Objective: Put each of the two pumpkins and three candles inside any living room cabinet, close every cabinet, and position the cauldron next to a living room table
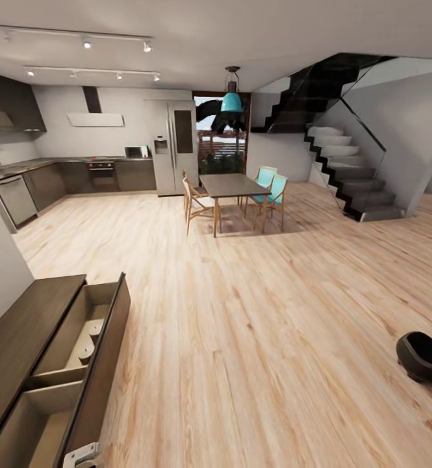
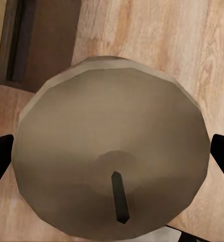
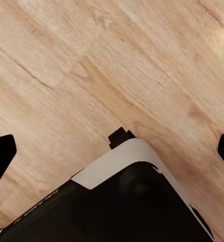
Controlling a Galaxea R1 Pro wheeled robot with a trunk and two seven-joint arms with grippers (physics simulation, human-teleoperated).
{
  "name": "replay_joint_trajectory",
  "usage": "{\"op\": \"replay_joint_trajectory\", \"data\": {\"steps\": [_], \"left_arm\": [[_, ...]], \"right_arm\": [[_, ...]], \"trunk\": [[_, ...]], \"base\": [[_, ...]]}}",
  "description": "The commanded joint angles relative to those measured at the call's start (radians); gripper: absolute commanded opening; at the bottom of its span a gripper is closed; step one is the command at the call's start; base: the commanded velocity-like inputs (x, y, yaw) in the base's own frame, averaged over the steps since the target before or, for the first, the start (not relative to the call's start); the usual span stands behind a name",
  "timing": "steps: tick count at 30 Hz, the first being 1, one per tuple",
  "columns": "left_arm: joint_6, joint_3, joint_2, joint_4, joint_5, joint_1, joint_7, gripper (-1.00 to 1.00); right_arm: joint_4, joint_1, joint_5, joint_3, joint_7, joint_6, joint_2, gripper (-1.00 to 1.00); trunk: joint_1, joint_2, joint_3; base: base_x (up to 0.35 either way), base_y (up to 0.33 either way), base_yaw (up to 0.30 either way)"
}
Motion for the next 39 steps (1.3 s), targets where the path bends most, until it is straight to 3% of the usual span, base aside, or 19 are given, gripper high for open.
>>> {"op": "replay_joint_trajectory", "data": {"steps": [1, 39], "left_arm": [[0.000, 0.000, 0.000, 0.000, 0.000, 0.000, 0.000, -1.00], [0.000, 0.000, 0.000, 0.000, 0.000, 0.000, 0.000, -1.00]], "right_arm": [[0.000, 0.000, 0.000, 0.000, 0.000, 0.000, 0.000, 1.00], [0.000, 0.000, 0.006, 0.000, 0.000, 0.000, 0.005, 1.00]], "trunk": [[0.000, 0.000, 0.000], [0.000, 0.000, 0.000]], "base": [[0.312, 0.000, -0.001], [0.305, 0.000, 0.000]]}}
